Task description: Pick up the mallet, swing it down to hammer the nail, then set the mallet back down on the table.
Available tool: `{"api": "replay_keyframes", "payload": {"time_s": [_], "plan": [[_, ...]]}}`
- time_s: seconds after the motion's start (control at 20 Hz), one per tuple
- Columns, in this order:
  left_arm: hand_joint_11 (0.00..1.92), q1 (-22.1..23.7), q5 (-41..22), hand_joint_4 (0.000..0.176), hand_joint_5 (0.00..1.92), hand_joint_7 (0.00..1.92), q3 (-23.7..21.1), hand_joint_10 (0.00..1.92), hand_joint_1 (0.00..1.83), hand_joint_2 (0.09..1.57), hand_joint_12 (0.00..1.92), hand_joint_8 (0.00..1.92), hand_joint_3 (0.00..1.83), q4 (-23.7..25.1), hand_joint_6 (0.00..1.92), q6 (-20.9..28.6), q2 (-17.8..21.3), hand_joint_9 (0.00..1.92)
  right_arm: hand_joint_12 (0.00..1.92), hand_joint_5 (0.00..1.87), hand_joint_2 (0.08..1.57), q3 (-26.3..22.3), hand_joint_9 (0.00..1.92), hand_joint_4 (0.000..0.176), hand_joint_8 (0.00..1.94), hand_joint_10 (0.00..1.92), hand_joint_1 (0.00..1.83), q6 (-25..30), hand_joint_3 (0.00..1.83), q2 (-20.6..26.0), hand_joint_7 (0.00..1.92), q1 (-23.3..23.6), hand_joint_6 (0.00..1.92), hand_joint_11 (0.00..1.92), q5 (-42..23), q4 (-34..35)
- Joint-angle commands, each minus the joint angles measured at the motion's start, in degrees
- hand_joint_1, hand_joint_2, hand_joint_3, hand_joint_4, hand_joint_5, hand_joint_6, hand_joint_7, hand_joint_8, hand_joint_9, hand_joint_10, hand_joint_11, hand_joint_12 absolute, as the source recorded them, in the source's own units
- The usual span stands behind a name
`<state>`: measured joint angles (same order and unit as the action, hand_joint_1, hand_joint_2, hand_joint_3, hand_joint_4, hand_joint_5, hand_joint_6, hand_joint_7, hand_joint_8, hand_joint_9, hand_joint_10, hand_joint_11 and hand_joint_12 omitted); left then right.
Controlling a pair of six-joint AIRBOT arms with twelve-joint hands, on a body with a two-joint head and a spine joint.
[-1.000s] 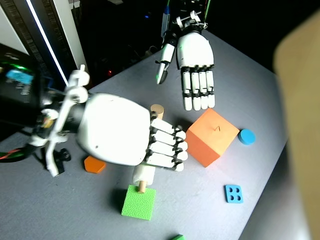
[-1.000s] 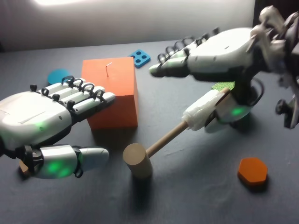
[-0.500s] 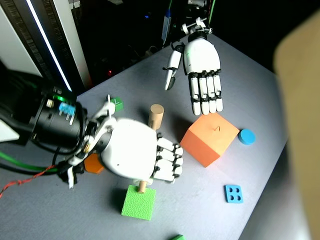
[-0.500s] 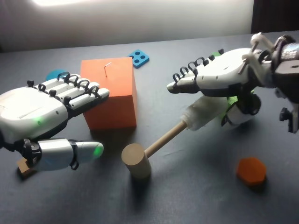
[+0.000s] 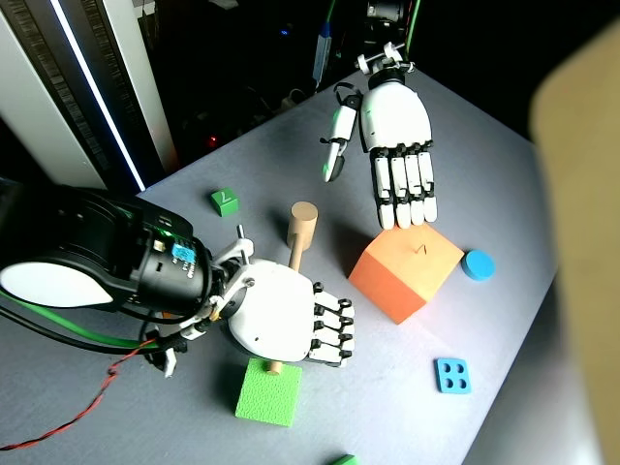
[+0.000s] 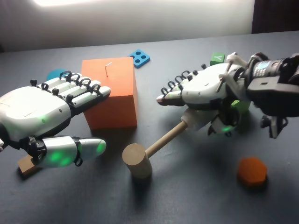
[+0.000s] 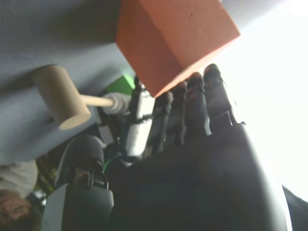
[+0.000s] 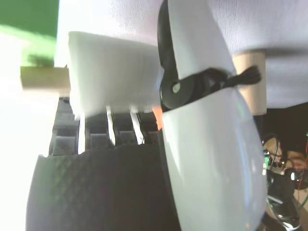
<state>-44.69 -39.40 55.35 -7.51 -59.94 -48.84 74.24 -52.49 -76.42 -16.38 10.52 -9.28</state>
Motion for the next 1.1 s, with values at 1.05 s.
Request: {"api": "replay_keyframes", "payload": {"time_s": [1.05], "plan": [[0.00,-0.9,-6.4,0.000,0.00,0.00,1.0,0.00,0.00,1.30,0.00,0.00,0.00,-1.5,0.00,1.1,-1.2,0.00,0.63,0.07,0.98,1.3,0.09,0.000,0.00,0.01,1.35,-2.1,0.00,-1.6,0.07,-0.8,0.00,0.00,-5.5,-0.3]]}}
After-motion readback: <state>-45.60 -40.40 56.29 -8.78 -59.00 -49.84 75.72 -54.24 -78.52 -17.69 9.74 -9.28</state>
